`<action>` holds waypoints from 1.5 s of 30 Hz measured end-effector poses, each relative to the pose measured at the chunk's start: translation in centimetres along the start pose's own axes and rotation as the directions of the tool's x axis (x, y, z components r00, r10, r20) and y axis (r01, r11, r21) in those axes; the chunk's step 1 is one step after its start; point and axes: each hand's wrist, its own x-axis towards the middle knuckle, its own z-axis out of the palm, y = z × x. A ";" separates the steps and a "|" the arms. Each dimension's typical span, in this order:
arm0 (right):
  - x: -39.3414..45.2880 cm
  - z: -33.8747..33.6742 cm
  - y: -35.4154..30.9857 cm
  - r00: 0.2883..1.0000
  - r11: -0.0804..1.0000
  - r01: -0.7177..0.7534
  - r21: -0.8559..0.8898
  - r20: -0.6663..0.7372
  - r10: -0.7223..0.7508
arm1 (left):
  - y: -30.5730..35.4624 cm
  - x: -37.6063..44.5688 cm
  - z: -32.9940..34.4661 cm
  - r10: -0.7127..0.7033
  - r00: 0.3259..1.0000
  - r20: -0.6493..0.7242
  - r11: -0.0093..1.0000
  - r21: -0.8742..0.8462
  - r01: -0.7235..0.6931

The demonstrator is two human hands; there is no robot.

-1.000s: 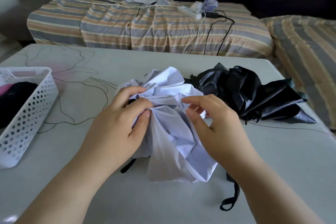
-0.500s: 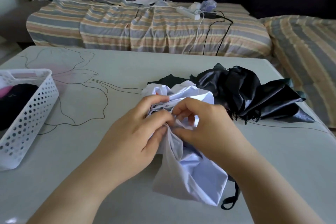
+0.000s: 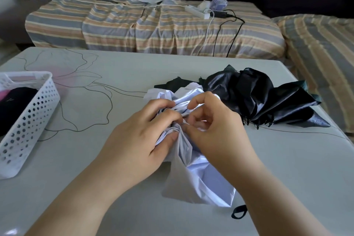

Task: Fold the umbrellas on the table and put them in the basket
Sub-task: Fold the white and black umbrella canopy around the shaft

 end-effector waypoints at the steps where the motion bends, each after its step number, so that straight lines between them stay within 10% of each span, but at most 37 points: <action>1: 0.0 0.0 0.0 1.000 0.999 0.001 -0.039 -0.010 -0.001 | 0.0 0.0 0.0 0.001 1.000 0.000 1.000 0.018 -0.001; 17: -0.3 0.4 0.8 0.996 0.994 -0.075 0.077 -0.046 0.079 | 0.2 0.5 0.0 -0.029 0.999 0.025 0.997 0.077 0.027; 21: -0.7 0.0 0.5 0.986 0.991 0.084 -0.102 -0.136 -0.098 | 0.0 0.6 0.1 -0.055 0.998 -0.009 0.994 0.098 0.056; 26: -2.3 -0.8 0.8 0.967 0.962 0.193 -0.191 0.205 -0.153 | -0.9 0.6 -0.5 -0.182 0.980 -0.086 0.979 0.076 0.188; 30: -1.7 -1.1 3.3 0.910 0.783 0.353 -0.513 0.383 -0.159 | -1.5 0.6 -0.6 -0.255 0.963 -0.093 0.963 0.067 0.261; 35: 0.5 -4.9 7.0 0.906 0.511 0.326 -0.795 0.109 -0.409 | -2.1 0.2 -0.8 -0.265 0.960 -0.096 0.962 0.038 0.269; 38: 0.5 -5.9 7.7 0.961 0.710 0.135 -0.691 -0.084 -0.265 | -1.7 0.2 -0.6 -0.226 0.969 -0.104 0.970 0.067 0.233; 41: 0.1 -4.9 7.4 0.988 0.982 -0.152 -0.111 -0.029 0.150 | -1.8 0.3 -0.5 -0.249 0.962 -0.111 0.965 0.051 0.255; 45: 0.2 -3.7 7.2 0.736 0.659 -0.657 0.366 0.123 0.666 | -2.5 0.1 -0.8 -0.305 0.943 -0.135 0.950 0.025 0.311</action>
